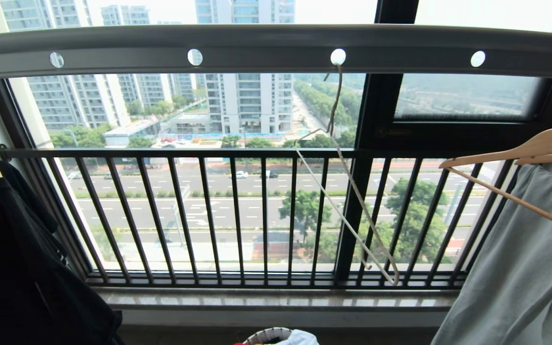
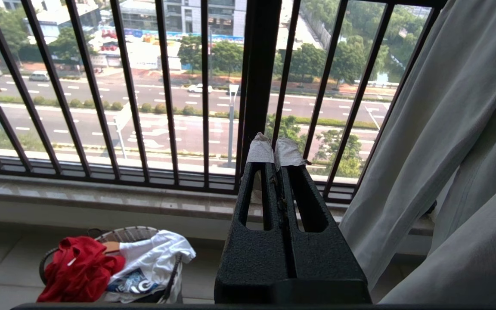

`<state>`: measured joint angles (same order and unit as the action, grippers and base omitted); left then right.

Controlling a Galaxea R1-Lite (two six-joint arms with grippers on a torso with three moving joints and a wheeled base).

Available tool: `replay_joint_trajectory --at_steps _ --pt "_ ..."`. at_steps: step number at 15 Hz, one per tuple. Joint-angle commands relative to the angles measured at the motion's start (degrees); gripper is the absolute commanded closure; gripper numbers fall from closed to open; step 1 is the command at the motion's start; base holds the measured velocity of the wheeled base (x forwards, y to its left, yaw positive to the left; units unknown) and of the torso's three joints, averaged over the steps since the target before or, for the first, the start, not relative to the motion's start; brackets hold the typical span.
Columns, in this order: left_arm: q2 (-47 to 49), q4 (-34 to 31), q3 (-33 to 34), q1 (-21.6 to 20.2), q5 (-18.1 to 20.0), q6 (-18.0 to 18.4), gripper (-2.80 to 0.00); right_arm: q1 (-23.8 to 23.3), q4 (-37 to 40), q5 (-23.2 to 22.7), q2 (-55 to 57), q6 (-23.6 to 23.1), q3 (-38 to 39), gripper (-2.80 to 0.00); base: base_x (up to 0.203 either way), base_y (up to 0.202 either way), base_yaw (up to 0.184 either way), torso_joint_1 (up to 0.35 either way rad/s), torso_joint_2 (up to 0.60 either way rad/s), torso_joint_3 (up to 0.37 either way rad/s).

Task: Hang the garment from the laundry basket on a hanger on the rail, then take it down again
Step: Pick up the clothes rack on the clothesline

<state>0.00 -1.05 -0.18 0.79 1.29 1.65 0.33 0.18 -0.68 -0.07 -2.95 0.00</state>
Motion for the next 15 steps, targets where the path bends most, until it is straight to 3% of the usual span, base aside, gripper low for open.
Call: replay_joint_trajectory --at_steps 1,15 --pt "0.1 0.0 0.0 0.1 0.0 0.0 0.0 0.0 0.0 0.0 0.1 0.0 0.0 0.0 0.0 0.0 0.0 0.0 0.0 0.0" --pt "0.0 0.0 0.0 0.0 0.0 0.0 0.0 0.0 0.4 0.7 0.0 -0.1 -1.9 0.0 0.0 0.0 0.0 0.0 0.0 0.0"
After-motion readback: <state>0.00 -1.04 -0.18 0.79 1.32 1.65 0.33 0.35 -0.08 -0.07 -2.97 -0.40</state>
